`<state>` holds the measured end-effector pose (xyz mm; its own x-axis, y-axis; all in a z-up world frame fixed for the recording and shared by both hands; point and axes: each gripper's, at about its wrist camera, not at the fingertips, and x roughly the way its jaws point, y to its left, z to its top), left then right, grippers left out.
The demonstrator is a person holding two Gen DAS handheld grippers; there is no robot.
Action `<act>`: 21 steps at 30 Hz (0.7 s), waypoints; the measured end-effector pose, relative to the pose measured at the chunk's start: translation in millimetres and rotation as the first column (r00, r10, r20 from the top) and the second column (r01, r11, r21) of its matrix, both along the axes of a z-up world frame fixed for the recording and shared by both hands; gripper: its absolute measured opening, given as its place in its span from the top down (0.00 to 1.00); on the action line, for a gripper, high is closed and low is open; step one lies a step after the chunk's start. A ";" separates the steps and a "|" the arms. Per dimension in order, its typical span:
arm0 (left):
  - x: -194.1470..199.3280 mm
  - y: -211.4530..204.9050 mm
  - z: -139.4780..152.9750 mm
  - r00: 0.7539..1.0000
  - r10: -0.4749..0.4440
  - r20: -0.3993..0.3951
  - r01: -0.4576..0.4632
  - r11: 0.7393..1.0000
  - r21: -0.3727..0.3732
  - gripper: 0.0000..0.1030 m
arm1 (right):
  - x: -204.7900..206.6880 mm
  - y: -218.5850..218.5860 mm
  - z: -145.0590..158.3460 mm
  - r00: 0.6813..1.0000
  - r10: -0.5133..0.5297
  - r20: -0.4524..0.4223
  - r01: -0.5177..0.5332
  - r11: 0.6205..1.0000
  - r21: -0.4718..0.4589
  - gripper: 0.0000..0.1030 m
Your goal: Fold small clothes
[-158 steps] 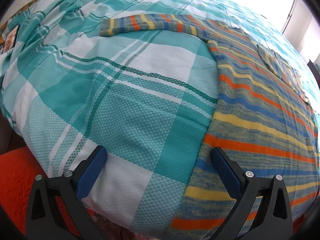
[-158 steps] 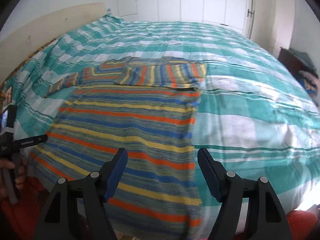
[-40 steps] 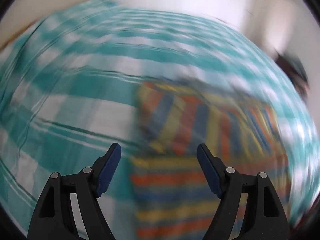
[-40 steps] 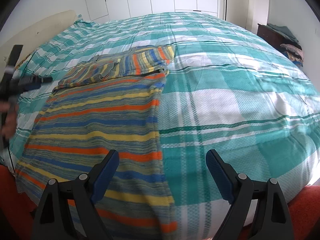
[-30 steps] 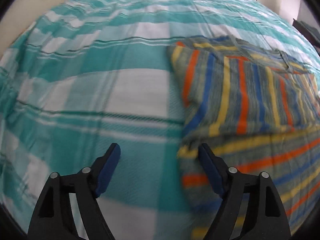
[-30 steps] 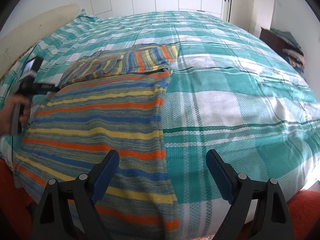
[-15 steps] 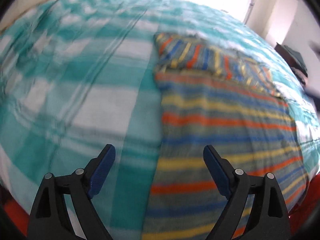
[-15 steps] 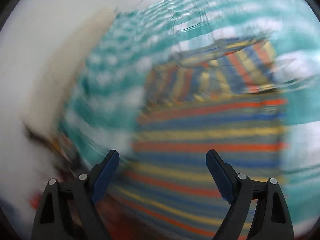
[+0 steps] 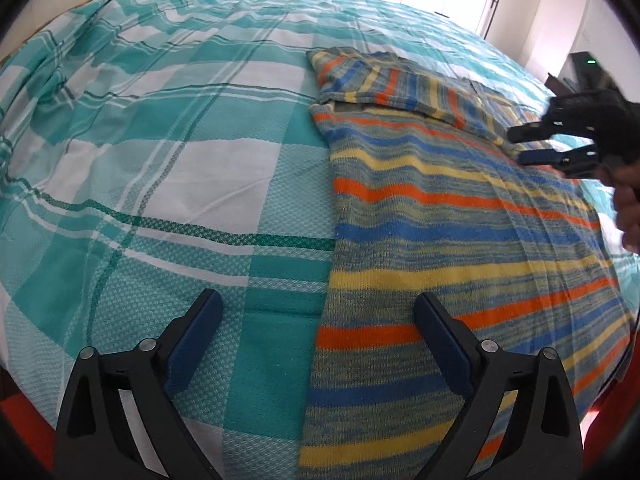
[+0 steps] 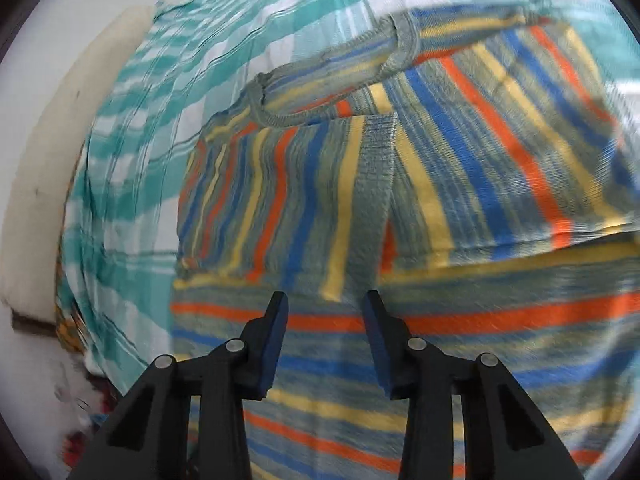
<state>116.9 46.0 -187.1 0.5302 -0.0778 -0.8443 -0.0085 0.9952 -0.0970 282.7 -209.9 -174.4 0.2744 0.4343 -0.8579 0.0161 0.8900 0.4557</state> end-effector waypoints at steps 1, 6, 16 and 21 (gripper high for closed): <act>-0.2 -0.3 2.2 1.000 0.006 -0.010 -0.006 1.000 0.002 0.06 | -5.4 -0.8 6.5 1.000 0.019 0.024 -0.019 1.000 -0.007 0.61; -12.2 -3.8 19.4 0.998 0.052 -0.044 -0.053 0.999 -0.007 0.06 | -74.8 -11.9 48.7 0.975 0.134 0.177 -0.115 0.987 -0.116 0.42; -39.1 -44.1 11.6 0.993 0.040 -0.111 -0.035 0.998 0.047 0.06 | -226.8 -30.7 45.8 0.933 0.158 0.323 -0.014 0.914 -0.406 0.36; -38.9 -52.6 -1.0 0.994 0.019 -0.110 -0.008 0.995 0.100 0.04 | -223.7 -28.1 4.5 0.963 0.205 0.176 -0.101 0.879 -0.466 0.32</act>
<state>78.0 -6.6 -188.1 0.4332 0.0163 -0.9012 -0.0273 0.9996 0.0050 59.0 -238.0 -170.0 0.4348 0.0682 -0.8980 -0.1888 0.9819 -0.0169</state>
